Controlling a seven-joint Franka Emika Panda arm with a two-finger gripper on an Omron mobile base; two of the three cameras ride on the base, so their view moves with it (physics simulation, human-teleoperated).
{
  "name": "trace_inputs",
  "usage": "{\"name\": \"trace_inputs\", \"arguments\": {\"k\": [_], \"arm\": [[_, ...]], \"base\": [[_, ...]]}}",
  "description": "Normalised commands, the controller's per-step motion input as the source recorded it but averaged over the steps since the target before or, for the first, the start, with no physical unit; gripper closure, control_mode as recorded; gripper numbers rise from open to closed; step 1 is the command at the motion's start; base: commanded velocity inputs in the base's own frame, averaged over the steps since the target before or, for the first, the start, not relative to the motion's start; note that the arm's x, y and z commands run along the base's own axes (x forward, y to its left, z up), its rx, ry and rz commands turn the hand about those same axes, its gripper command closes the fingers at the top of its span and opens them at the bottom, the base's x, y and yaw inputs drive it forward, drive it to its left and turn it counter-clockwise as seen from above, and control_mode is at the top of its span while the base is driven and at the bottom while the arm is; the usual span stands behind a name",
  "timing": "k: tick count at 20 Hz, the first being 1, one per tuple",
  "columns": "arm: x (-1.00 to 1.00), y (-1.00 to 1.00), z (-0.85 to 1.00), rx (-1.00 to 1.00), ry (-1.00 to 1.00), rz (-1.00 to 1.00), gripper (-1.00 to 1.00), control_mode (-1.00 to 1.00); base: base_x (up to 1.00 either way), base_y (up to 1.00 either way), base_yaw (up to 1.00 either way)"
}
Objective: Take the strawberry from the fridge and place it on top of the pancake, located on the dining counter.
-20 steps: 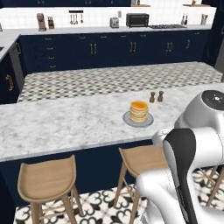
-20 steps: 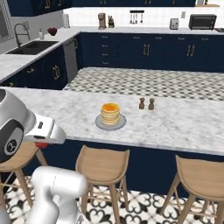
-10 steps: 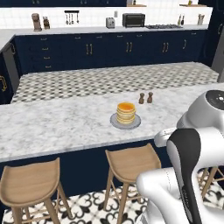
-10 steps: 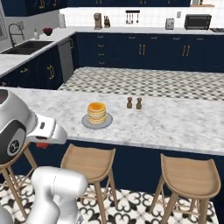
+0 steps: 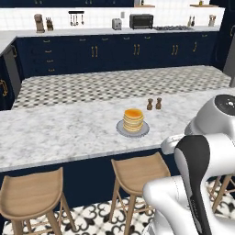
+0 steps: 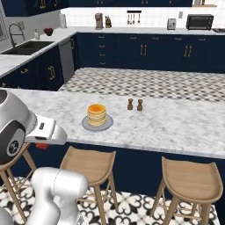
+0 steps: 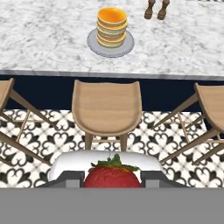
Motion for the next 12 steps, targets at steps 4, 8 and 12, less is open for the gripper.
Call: {"name": "trace_inputs", "arguments": {"k": [4,8,12], "arm": [[0.48,0.00,0.00,0.00,0.01,0.00,1.00,-1.00],[0.98,0.00,0.18,0.00,0.00,0.00,1.00,-1.00],[1.00,-0.02,0.13,0.00,0.00,0.00,1.00,-1.00]], "base": [[0.40,0.01,0.00],[0.00,0.00,0.00],[0.00,0.00,0.00]]}}
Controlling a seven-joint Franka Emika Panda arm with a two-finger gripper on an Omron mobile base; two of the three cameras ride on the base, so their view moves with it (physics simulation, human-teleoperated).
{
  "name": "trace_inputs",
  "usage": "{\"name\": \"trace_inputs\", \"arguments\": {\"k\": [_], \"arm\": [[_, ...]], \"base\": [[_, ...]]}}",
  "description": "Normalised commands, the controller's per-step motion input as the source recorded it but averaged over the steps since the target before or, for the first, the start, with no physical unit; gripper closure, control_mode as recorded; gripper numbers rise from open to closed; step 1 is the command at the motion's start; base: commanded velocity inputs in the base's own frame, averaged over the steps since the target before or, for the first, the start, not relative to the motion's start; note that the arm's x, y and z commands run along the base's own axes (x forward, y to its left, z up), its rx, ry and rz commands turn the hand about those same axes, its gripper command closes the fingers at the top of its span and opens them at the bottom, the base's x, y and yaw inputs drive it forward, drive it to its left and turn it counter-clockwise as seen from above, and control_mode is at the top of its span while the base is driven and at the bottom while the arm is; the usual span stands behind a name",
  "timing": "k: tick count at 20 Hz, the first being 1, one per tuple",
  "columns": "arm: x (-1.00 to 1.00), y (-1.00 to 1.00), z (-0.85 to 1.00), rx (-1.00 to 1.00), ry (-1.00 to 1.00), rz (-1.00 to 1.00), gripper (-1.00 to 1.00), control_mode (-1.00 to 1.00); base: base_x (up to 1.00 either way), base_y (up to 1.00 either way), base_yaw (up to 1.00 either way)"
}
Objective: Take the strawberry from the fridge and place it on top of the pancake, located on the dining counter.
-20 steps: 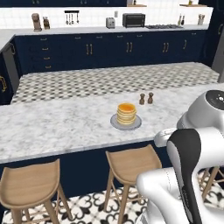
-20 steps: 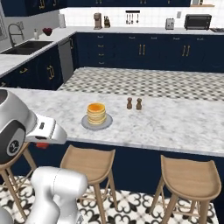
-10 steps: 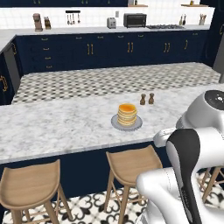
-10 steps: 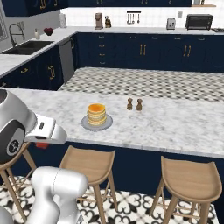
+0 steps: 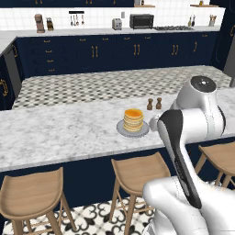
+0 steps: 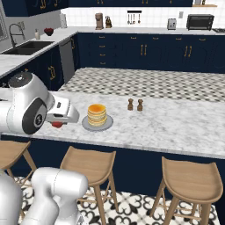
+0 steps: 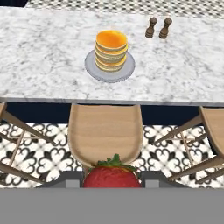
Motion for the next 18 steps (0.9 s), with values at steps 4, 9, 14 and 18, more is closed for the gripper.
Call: {"name": "trace_inputs", "arguments": {"k": [4,9,14,18], "arm": [[1.00,-0.05,0.00,0.04,0.00,0.00,1.00,-1.00],[1.00,0.00,0.25,0.12,-0.06,0.00,1.00,-1.00],[1.00,0.00,0.08,0.04,0.00,0.00,1.00,-1.00],[1.00,0.00,-0.24,-0.03,0.03,0.00,1.00,-1.00]], "base": [[0.00,0.00,0.00],[0.00,0.00,0.00],[0.00,0.00,0.00],[0.00,0.00,0.00]]}}
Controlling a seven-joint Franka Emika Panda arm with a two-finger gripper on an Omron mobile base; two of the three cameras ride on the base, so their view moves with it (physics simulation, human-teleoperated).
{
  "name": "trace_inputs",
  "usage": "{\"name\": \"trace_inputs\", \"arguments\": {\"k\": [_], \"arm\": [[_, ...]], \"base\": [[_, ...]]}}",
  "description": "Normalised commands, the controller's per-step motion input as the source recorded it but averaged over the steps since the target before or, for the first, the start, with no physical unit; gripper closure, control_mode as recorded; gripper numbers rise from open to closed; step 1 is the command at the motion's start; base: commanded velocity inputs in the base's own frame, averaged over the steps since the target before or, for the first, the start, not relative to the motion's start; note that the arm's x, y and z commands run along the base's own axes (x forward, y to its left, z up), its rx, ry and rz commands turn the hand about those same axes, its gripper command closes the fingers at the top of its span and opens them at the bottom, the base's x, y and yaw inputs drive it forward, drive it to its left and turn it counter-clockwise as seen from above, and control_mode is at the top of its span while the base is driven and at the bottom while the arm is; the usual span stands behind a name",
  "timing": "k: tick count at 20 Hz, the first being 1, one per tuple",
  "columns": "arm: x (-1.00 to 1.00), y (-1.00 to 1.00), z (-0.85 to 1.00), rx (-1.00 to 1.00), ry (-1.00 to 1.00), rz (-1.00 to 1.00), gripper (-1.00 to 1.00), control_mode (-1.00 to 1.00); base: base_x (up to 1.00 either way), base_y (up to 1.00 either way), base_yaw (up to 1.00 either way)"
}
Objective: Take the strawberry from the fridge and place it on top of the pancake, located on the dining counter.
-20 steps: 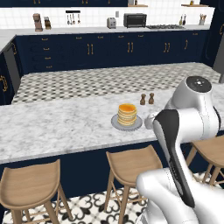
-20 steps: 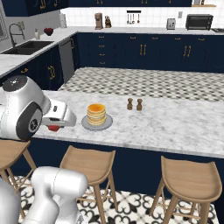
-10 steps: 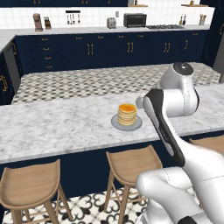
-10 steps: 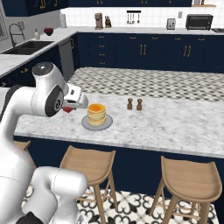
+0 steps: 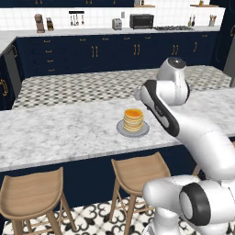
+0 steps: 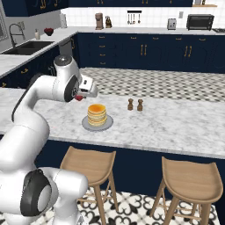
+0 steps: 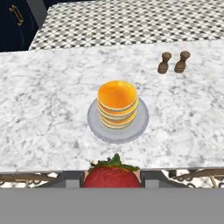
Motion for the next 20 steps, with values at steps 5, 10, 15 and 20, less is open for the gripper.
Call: {"name": "trace_inputs", "arguments": {"k": [5,10,15,20], "arm": [[1.00,-0.11,-0.42,-0.01,0.04,0.00,1.00,-1.00],[0.89,-0.02,-0.75,0.00,0.02,0.00,1.00,-1.00],[0.57,0.01,-0.37,-0.01,0.10,0.01,1.00,-1.00],[0.40,0.00,-0.23,-0.04,0.10,0.02,1.00,-1.00]], "base": [[0.00,0.00,0.00],[0.00,0.00,0.00],[0.00,0.00,0.00],[0.00,0.00,0.00]]}}
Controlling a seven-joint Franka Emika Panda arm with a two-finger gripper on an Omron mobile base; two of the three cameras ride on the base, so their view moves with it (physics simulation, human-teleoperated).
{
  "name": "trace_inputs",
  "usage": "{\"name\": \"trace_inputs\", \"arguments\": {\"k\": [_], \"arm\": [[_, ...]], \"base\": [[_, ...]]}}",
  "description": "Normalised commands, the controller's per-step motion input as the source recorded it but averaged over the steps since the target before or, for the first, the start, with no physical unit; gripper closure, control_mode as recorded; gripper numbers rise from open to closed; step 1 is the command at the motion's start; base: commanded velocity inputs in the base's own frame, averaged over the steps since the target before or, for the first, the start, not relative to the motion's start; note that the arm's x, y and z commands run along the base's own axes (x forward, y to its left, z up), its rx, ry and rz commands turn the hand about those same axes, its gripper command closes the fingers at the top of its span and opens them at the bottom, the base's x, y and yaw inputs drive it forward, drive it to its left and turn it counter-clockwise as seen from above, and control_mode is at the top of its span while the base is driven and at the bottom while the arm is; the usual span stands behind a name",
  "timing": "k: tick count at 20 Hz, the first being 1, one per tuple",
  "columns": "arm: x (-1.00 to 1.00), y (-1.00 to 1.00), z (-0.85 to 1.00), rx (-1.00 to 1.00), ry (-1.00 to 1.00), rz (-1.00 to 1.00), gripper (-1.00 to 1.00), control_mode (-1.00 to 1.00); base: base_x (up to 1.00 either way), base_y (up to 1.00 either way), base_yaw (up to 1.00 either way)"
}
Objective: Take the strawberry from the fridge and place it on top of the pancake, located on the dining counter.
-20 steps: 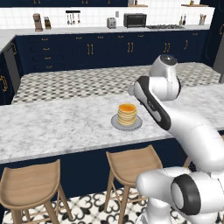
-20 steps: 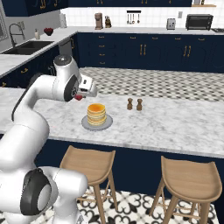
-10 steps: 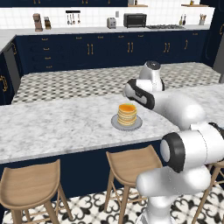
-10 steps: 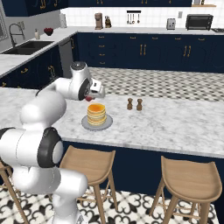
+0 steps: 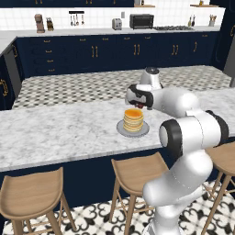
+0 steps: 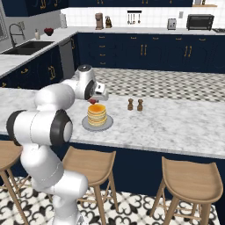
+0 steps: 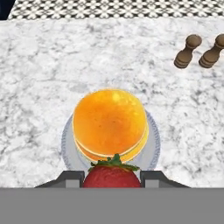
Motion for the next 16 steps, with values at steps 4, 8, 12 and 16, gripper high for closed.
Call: {"name": "trace_inputs", "arguments": {"k": [4,8,12,16], "arm": [[0.55,0.00,-0.24,-0.04,0.09,0.00,1.00,-1.00],[0.46,0.08,-0.22,-0.05,0.05,0.00,1.00,-1.00],[0.21,0.05,-0.28,-0.02,0.00,0.00,1.00,-1.00],[-0.10,0.00,-0.36,0.00,0.00,0.00,1.00,-1.00]], "base": [[0.00,0.00,0.00],[0.00,0.00,0.00],[0.00,0.00,0.00],[0.00,0.00,0.00]]}}
